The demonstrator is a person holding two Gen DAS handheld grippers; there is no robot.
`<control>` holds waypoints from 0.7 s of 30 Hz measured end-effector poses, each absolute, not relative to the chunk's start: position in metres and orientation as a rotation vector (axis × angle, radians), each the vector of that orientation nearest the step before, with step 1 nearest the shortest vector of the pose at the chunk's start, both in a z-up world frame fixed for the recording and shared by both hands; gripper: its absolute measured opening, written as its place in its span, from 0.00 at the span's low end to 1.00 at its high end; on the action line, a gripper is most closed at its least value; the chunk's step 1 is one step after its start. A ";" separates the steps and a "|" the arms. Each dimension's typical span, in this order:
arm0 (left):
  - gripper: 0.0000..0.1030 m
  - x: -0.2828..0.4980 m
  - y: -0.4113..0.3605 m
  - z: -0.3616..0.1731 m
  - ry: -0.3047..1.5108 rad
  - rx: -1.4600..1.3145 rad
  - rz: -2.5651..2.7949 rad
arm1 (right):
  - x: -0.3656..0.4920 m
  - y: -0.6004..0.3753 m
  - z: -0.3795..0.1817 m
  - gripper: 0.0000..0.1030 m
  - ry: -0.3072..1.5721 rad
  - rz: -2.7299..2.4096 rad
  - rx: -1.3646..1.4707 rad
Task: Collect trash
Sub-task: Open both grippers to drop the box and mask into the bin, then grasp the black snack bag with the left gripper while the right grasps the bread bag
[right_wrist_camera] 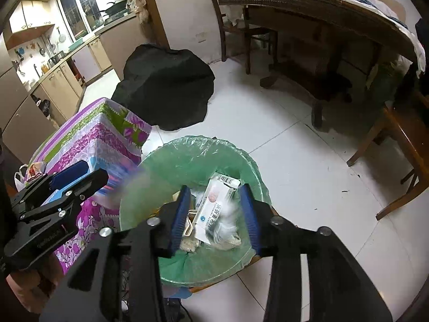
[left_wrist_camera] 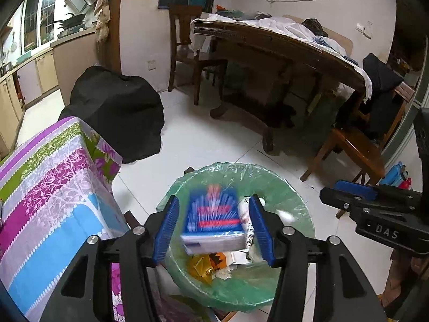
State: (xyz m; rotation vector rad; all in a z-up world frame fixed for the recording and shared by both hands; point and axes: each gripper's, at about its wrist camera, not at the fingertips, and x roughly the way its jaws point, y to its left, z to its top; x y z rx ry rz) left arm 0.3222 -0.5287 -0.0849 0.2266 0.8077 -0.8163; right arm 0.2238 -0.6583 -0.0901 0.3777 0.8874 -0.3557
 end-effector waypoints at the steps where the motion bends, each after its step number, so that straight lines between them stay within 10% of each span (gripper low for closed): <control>1: 0.58 0.323 -0.527 -0.085 0.807 0.222 -0.813 | 0.223 -0.658 -0.091 0.37 0.885 -0.356 0.378; 21: 0.63 0.313 -0.505 -0.074 0.791 0.230 -0.797 | 0.204 -0.629 -0.063 0.65 0.783 -0.321 0.337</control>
